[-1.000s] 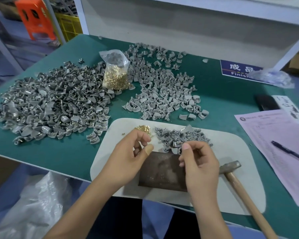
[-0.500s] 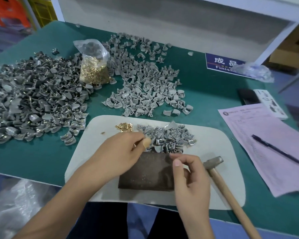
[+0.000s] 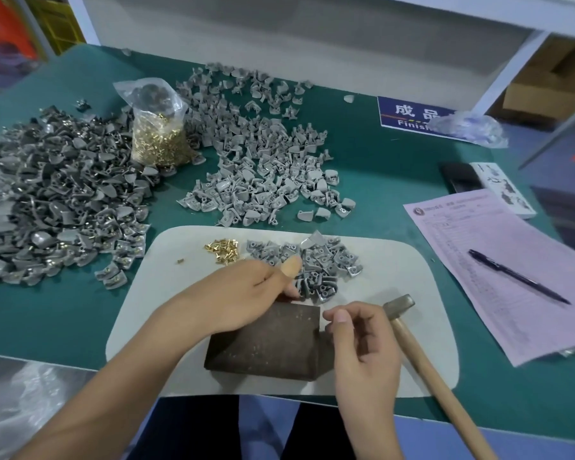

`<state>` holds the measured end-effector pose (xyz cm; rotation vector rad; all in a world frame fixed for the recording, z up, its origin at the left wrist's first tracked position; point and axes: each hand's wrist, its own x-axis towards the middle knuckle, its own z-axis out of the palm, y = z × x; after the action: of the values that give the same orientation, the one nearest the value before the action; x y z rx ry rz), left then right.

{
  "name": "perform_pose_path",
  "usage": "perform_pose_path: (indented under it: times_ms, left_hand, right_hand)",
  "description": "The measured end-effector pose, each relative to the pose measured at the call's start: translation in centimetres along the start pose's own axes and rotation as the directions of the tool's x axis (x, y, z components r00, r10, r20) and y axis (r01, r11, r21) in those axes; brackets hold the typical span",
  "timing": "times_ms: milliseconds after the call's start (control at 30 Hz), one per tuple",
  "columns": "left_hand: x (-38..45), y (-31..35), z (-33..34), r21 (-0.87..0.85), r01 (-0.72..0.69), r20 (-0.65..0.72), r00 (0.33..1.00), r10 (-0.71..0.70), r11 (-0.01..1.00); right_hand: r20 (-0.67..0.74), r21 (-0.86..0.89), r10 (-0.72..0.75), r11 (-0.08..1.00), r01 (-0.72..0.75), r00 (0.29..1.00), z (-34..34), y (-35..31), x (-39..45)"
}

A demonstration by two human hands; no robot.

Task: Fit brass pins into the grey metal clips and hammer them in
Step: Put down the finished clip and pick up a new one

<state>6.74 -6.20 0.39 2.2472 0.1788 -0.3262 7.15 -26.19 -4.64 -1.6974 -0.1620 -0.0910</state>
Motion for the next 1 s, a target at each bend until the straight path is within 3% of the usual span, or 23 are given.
perform_pose_path:
  times_ms: [133, 233, 400, 533, 1000]
  left_hand:
    - [0.6, 0.5, 0.2, 0.056, -0.020, -0.079, 0.997, 0.024, 0.998]
    - [1.0, 1.4, 0.1, 0.192, -0.131, -0.124, 0.980, 0.156, 0.973]
    - [4.0, 4.0, 0.0, 0.403, -0.239, 0.068, 0.970, 0.232, 0.883]
    - [5.9, 4.7, 1.3, 0.612, -0.304, 0.090, 0.944, 0.318, 0.730]
    - [5.5, 4.8, 1.3, 0.611, -0.294, 0.030, 0.937, 0.349, 0.736]
  right_hand:
    - [-0.021, 0.013, -0.002, 1.000, 0.002, 1.000, -0.2, 0.1, -0.2]
    - [-0.084, 0.053, 0.012, 0.999, -0.008, 0.996, -0.3, 0.1, -0.5]
    - [-0.099, 0.065, 0.013, 0.998, -0.006, 0.995, -0.3, -0.3, -0.7]
    - [-0.089, 0.076, 0.006, 0.997, 0.001, 0.996, -0.5, -0.4, -0.8]
    - [-0.003, 0.061, -0.014, 0.998, 0.015, 1.000, -0.8, -0.1, -0.4]
